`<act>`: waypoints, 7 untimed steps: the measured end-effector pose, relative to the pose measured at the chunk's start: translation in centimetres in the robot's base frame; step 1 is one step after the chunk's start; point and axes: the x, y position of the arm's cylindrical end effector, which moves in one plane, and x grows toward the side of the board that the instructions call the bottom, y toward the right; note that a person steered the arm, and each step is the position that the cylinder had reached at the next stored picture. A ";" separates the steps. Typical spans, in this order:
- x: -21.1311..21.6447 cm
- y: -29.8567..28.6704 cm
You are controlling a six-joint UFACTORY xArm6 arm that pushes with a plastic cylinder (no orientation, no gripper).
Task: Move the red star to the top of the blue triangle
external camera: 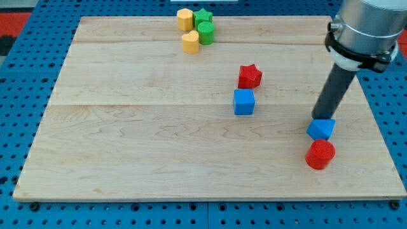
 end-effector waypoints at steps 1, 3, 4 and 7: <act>0.0 2.5; -0.6 1.8; -3.1 -2.9; -11.2 -21.9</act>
